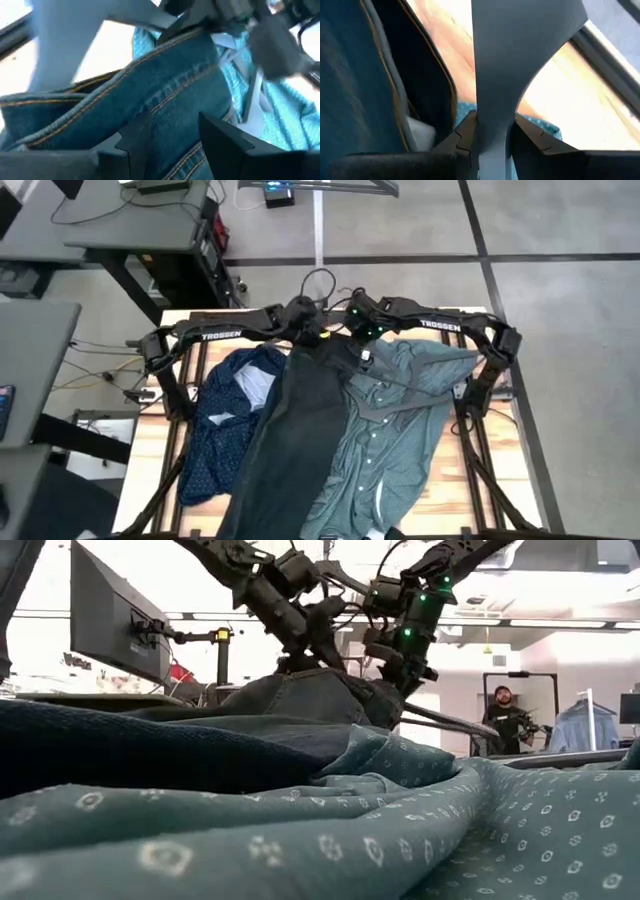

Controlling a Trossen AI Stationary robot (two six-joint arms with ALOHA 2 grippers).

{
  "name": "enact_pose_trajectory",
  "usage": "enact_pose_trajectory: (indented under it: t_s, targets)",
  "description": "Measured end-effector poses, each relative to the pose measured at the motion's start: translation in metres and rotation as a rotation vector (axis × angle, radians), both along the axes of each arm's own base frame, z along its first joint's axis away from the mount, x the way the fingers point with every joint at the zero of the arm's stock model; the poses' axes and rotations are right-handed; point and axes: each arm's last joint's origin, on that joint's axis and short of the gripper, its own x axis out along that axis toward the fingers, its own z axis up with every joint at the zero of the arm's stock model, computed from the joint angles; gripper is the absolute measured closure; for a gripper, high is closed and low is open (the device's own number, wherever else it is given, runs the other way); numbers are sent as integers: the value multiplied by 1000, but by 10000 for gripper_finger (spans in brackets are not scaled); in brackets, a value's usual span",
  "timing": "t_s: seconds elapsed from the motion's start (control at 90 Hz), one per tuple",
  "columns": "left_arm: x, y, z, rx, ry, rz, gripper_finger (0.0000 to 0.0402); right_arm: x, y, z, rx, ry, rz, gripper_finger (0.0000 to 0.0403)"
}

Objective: Hang clothes
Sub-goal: Hang the black pants on the rack

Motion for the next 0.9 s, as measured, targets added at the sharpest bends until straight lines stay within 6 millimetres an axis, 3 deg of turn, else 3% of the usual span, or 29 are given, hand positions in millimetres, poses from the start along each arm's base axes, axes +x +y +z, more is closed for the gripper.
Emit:
enact_pose_trajectory:
  t_s: [0.122,0.278,0.4,0.644,0.9]
  targets:
    - [5,7,-12,21,14,14,251,4,5,11,-57,18,3,337]
    - [4,12,-11,74,14,8,251,2,5,16,-103,33,37,337]
    - [-5,21,-15,100,77,-43,251,10,11,22,-190,-3,119,337]
    - [-27,54,-19,52,116,42,252,20,26,40,-313,-90,185,339]
    - [-24,50,20,157,11,-119,252,9,14,36,-245,-45,167,344]
